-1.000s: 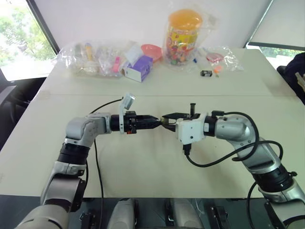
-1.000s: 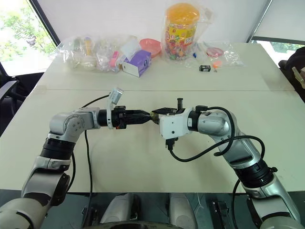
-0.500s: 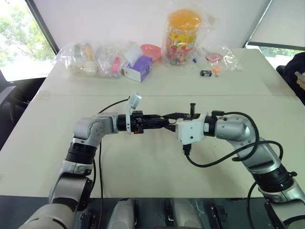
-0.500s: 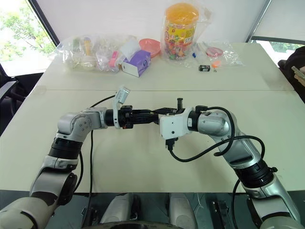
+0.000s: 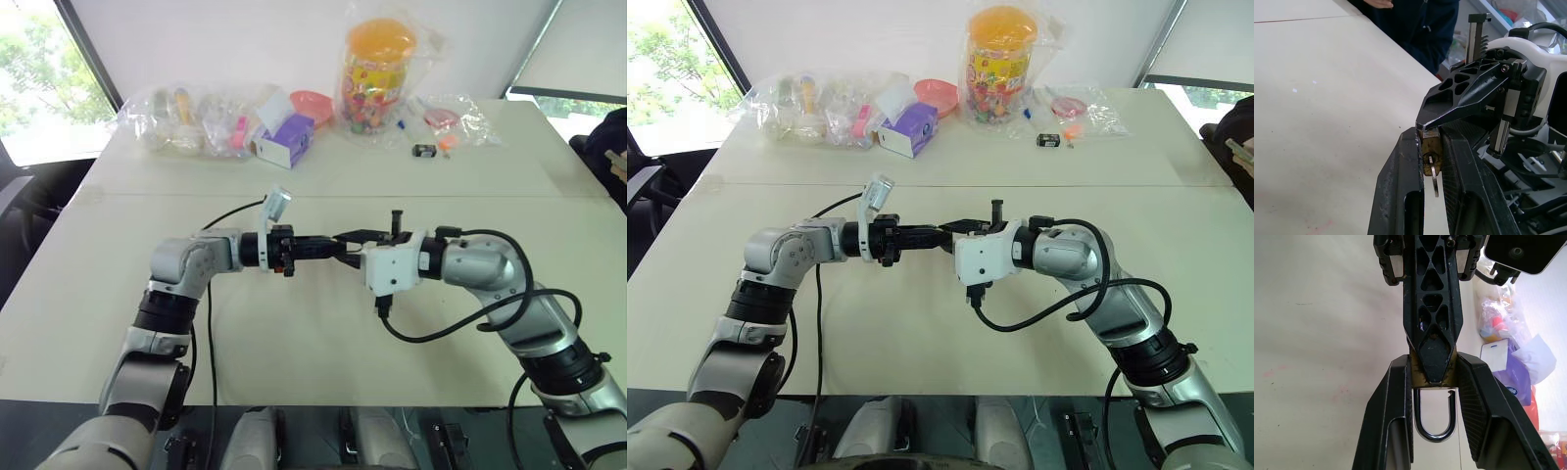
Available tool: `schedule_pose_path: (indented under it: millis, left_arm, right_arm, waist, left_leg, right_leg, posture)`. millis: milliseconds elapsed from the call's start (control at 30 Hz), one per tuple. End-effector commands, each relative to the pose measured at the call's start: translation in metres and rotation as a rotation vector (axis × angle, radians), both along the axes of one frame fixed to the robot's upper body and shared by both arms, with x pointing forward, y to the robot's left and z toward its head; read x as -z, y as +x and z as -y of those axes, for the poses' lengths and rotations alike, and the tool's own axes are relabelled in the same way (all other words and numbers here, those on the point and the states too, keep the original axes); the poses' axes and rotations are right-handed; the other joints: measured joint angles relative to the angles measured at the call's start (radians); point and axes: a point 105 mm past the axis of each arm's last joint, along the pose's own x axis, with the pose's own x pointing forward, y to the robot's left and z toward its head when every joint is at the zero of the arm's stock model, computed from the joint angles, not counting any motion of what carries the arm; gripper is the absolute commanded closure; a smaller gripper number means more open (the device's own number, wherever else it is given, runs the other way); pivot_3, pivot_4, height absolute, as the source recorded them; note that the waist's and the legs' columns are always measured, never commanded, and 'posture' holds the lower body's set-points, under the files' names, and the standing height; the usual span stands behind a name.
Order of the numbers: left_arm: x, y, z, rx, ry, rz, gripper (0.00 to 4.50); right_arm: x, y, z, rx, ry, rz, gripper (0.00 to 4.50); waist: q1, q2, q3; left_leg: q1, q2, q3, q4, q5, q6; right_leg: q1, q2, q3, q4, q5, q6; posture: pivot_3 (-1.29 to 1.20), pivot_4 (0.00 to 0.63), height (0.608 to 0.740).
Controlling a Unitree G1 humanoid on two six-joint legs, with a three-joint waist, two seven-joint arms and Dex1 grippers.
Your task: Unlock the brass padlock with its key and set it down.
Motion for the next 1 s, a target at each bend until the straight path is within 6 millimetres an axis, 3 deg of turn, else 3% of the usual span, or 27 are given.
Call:
schedule_pose_path:
  millis: [33, 167, 233, 267, 400, 533, 733, 1000]
  left_arm:
    - [-0.013, 0.001, -0.007, -0.013, 0.004, 0.044, 4.48]
    - [-0.013, -0.002, -0.008, 0.005, 0.008, 0.051, 4.50]
    - [-0.013, -0.002, -0.010, 0.010, 0.016, 0.063, 4.50]
    - [-0.014, -0.002, -0.011, 0.009, 0.019, 0.069, 4.50]
    - [-0.016, -0.001, -0.015, 0.013, 0.024, 0.090, 4.50]
    - [-0.016, -0.001, -0.016, 0.028, 0.032, 0.111, 4.50]
    - [-0.017, -0.002, -0.010, 0.062, 0.035, 0.126, 4.50]
    - [-0.022, -0.005, -0.005, 0.089, 0.025, 0.135, 4.50]
  right_arm:
    - [-0.006, -0.004, 0.000, -0.014, 0.017, -0.001, 3.30]
    - [-0.005, -0.003, 0.003, 0.015, 0.069, -0.073, 1.40]
    - [-0.002, -0.003, 0.012, 0.051, 0.074, -0.147, 0.38]
    - [-0.002, -0.002, 0.018, 0.070, 0.075, -0.177, 0.08]
    - [-0.016, -0.004, 0.028, 0.113, 0.189, -0.306, 0.08]
    - [-0.034, -0.007, 0.022, 0.105, 0.362, -0.424, 1.41]
    - [-0.038, -0.008, 0.011, 0.123, 0.452, -0.501, 4.43]
    - [-0.028, -0.007, 0.006, 0.147, 0.471, -0.523, 4.43]
  waist:
    - [0.000, 0.000, 0.000]
    - [0.000, 0.000, 0.000]
    - [0.001, 0.000, 0.000]
    - [0.003, 0.000, 0.000]
    - [0.002, 0.000, 0.000]
    - [-0.001, 0.000, 0.000]
    - [0.001, 0.000, 0.000]
    - [0.000, 0.000, 0.000]
  left_leg:
    - [0.000, 0.000, 0.000, 0.000, 0.000, 0.000]
    - [0.000, 0.000, 0.000, 0.000, 0.000, 0.000]
    - [0.000, 0.000, 0.000, 0.000, 0.000, 0.000]
    - [0.000, 0.000, 0.000, 0.000, 0.000, 0.000]
    - [0.000, 0.000, 0.000, 0.000, 0.000, 0.000]
    - [0.000, 0.001, 0.000, 0.000, 0.000, 0.000]
    - [0.000, 0.000, 0.000, 0.000, 0.000, 0.000]
    - [-0.001, 0.000, 0.000, 0.000, 0.000, 0.000]
  right_leg:
    - [0.000, 0.000, 0.000, 0.000, 0.000, 0.000]
    - [0.000, 0.000, 0.000, 0.000, 0.000, 0.000]
    - [0.000, 0.000, 0.000, 0.000, 0.000, 0.000]
    - [0.000, 0.000, 0.000, 0.000, 0.000, 0.000]
    - [0.000, -0.001, 0.000, 0.000, 0.000, 0.000]
    - [0.000, 0.000, 0.000, 0.000, 0.000, 0.000]
    - [0.000, 0.000, 0.000, 0.000, 0.000, 0.000]
    - [0.000, 0.000, 0.000, 0.000, 0.000, 0.000]
  posture:
    - [0.00, 0.150, 0.740]
    - [0.00, 0.150, 0.740]
    - [0.00, 0.150, 0.740]
    - [0.00, 0.150, 0.740]
    - [0.00, 0.150, 0.740]
    - [0.00, 0.150, 0.740]
    - [0.00, 0.150, 0.740]
    - [0.00, 0.150, 0.740]
